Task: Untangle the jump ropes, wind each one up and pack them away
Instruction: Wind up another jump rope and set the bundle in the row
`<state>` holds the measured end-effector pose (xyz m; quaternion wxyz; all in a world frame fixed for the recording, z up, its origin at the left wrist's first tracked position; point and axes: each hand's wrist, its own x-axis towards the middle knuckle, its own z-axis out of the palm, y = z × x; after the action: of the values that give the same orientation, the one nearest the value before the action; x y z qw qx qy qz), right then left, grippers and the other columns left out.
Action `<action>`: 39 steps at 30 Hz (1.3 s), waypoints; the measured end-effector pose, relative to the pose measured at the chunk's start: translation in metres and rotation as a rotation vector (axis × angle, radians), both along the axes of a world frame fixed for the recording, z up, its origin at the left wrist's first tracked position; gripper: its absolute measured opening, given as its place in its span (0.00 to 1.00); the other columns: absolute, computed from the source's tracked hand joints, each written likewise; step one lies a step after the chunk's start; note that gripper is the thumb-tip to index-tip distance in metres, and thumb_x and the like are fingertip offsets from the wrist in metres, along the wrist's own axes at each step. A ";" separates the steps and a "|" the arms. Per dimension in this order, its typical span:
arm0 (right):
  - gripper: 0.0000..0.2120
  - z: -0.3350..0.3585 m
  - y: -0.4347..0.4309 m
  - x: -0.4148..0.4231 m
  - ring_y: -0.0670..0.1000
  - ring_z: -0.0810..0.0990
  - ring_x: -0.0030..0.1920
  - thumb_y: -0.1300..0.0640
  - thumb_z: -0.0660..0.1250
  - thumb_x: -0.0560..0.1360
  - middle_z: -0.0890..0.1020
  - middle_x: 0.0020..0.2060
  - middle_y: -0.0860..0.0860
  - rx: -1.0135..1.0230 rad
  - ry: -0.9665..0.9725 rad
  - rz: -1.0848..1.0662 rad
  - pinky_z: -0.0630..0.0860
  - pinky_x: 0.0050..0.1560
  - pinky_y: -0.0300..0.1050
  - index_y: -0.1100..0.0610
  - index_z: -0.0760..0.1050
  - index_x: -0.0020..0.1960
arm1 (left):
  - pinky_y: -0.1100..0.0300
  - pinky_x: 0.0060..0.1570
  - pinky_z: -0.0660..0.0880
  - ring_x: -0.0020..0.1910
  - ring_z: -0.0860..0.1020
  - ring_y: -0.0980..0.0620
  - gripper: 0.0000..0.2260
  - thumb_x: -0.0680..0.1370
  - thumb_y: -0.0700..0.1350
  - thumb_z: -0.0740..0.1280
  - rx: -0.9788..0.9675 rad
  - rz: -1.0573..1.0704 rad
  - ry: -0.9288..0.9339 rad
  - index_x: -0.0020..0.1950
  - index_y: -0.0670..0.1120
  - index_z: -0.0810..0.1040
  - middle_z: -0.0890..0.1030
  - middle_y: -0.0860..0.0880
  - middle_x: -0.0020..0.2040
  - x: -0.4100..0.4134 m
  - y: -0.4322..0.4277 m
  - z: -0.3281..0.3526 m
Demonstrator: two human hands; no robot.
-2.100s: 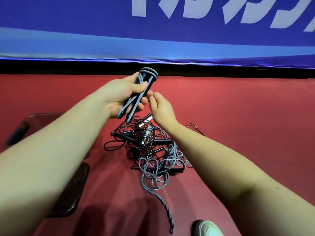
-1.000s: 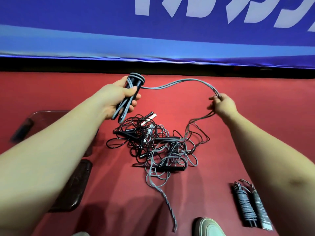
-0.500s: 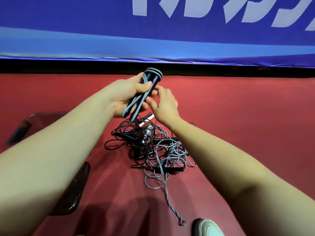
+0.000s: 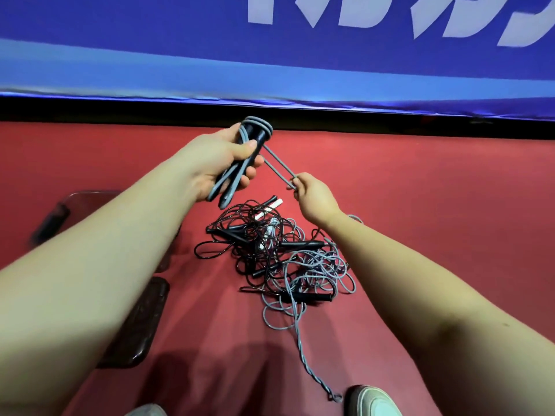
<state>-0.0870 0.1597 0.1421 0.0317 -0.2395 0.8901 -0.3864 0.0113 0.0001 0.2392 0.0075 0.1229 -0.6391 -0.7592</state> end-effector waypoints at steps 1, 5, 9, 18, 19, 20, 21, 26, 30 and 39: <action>0.14 0.000 0.001 0.001 0.55 0.74 0.40 0.55 0.52 0.82 0.78 0.39 0.51 -0.012 -0.023 0.032 0.70 0.44 0.47 0.58 0.75 0.54 | 0.66 0.22 0.70 0.25 0.73 0.54 0.09 0.82 0.39 0.58 -0.005 0.024 0.003 0.56 0.50 0.73 0.76 0.45 0.36 -0.001 -0.003 0.000; 0.15 0.007 0.012 0.009 0.48 0.73 0.40 0.54 0.52 0.82 0.74 0.36 0.46 -0.035 -0.088 0.130 0.69 0.46 0.44 0.55 0.77 0.53 | 0.65 0.23 0.70 0.24 0.73 0.54 0.14 0.81 0.39 0.59 -0.068 0.131 0.015 0.66 0.49 0.69 0.76 0.44 0.39 -0.001 -0.022 -0.007; 0.14 0.012 0.022 0.019 0.48 0.70 0.34 0.54 0.52 0.82 0.71 0.30 0.45 0.082 -0.007 0.173 0.67 0.42 0.45 0.52 0.74 0.44 | 0.65 0.24 0.71 0.28 0.73 0.53 0.16 0.80 0.38 0.61 -0.261 0.163 -0.014 0.68 0.48 0.70 0.77 0.43 0.41 0.002 -0.029 -0.023; 0.12 0.075 0.018 0.051 0.51 0.72 0.35 0.50 0.61 0.79 0.73 0.30 0.48 0.062 0.294 0.256 0.68 0.38 0.46 0.57 0.75 0.42 | 0.59 0.29 0.70 0.30 0.72 0.50 0.30 0.79 0.38 0.63 -0.654 0.119 -0.017 0.76 0.56 0.57 0.79 0.46 0.41 -0.003 -0.028 -0.038; 0.12 0.081 0.017 0.053 0.52 0.73 0.36 0.50 0.60 0.79 0.75 0.31 0.48 0.067 0.323 0.245 0.69 0.39 0.47 0.56 0.76 0.44 | 0.58 0.30 0.71 0.31 0.73 0.50 0.30 0.79 0.38 0.63 -0.724 0.104 0.000 0.76 0.56 0.56 0.80 0.46 0.41 -0.004 -0.025 -0.037; 0.12 0.087 0.017 0.056 0.52 0.74 0.37 0.49 0.60 0.79 0.76 0.33 0.48 0.078 0.357 0.241 0.69 0.39 0.46 0.56 0.77 0.45 | 0.58 0.30 0.72 0.31 0.74 0.50 0.30 0.79 0.39 0.63 -0.794 0.082 0.011 0.77 0.57 0.55 0.80 0.47 0.42 -0.005 -0.020 -0.036; 0.13 0.091 0.016 0.058 0.53 0.75 0.39 0.49 0.59 0.79 0.78 0.35 0.49 0.105 0.399 0.243 0.70 0.40 0.46 0.56 0.77 0.46 | 0.58 0.31 0.73 0.32 0.74 0.50 0.31 0.79 0.40 0.64 -0.855 0.056 0.015 0.77 0.57 0.54 0.80 0.48 0.42 -0.007 -0.015 -0.035; 0.15 0.095 0.020 0.064 0.58 0.77 0.45 0.47 0.57 0.80 0.81 0.42 0.54 0.276 0.595 0.314 0.64 0.37 0.45 0.55 0.77 0.49 | 0.60 0.27 0.71 0.29 0.73 0.51 0.26 0.80 0.39 0.63 -0.666 0.041 -0.028 0.75 0.55 0.61 0.79 0.49 0.38 -0.011 -0.007 -0.039; 0.11 0.086 0.030 0.056 0.51 0.74 0.34 0.53 0.60 0.80 0.78 0.33 0.51 0.158 0.215 0.231 0.68 0.37 0.43 0.55 0.76 0.42 | 0.65 0.22 0.70 0.27 0.73 0.53 0.15 0.81 0.38 0.60 -0.128 0.100 -0.071 0.67 0.49 0.71 0.80 0.44 0.44 -0.004 -0.027 -0.032; 0.15 0.058 0.019 0.054 0.39 0.66 0.22 0.60 0.58 0.80 0.71 0.21 0.39 0.025 -0.368 0.271 0.62 0.25 0.27 0.55 0.73 0.66 | 0.67 0.22 0.68 0.25 0.72 0.55 0.10 0.81 0.37 0.57 0.101 0.107 -0.004 0.52 0.49 0.76 0.77 0.48 0.49 0.003 -0.030 -0.035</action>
<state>-0.0326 0.1791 0.2006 0.2479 -0.2818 0.8339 -0.4047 0.0146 -0.0297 0.2043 0.0406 0.1587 -0.5927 -0.7886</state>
